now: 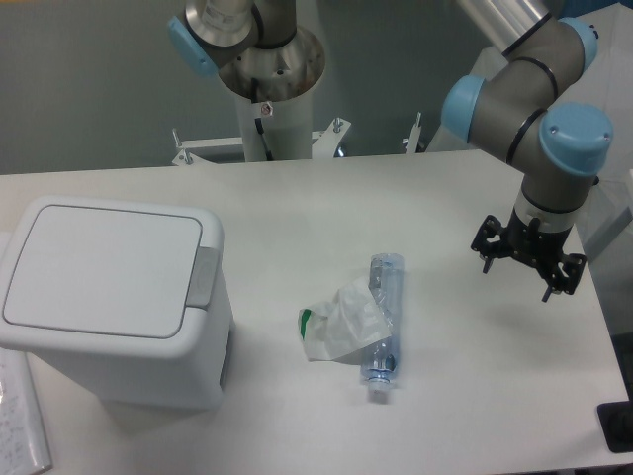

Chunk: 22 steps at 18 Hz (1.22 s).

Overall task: Open the trash can
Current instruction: 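Move the gripper over the table toward the grey strip of the trash can lid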

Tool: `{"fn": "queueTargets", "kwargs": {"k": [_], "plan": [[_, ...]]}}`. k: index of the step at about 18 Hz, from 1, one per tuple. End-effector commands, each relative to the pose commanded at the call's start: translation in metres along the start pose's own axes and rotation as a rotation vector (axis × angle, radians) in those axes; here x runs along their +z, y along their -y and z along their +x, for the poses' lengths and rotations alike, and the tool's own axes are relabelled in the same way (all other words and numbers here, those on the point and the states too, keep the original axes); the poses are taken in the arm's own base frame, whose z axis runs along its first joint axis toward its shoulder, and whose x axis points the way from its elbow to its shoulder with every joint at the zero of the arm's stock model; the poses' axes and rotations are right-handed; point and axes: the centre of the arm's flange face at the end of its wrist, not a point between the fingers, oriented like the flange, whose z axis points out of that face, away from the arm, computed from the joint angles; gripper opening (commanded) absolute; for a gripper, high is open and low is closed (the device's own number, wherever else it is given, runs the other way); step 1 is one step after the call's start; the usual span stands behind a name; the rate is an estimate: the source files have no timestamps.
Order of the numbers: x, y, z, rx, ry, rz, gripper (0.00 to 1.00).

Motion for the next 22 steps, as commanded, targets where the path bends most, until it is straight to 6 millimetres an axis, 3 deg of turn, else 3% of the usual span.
{"fn": "queueTargets", "kwargs": {"k": [3,6,8,11,15,22], "plan": [[-0.008,0.003,0.004,0.001,-0.010,0.001,1.00],[-0.018,0.019,0.015,0.008,-0.050,0.004,1.00],[-0.037,0.029,0.027,-0.019,-0.065,0.003,1.00],[-0.042,0.058,0.042,-0.090,-0.099,0.028,1.00],[-0.065,0.079,0.053,-0.265,-0.146,0.164,1.00],[-0.089,0.133,0.084,-0.345,-0.230,0.329,1.00]]}}
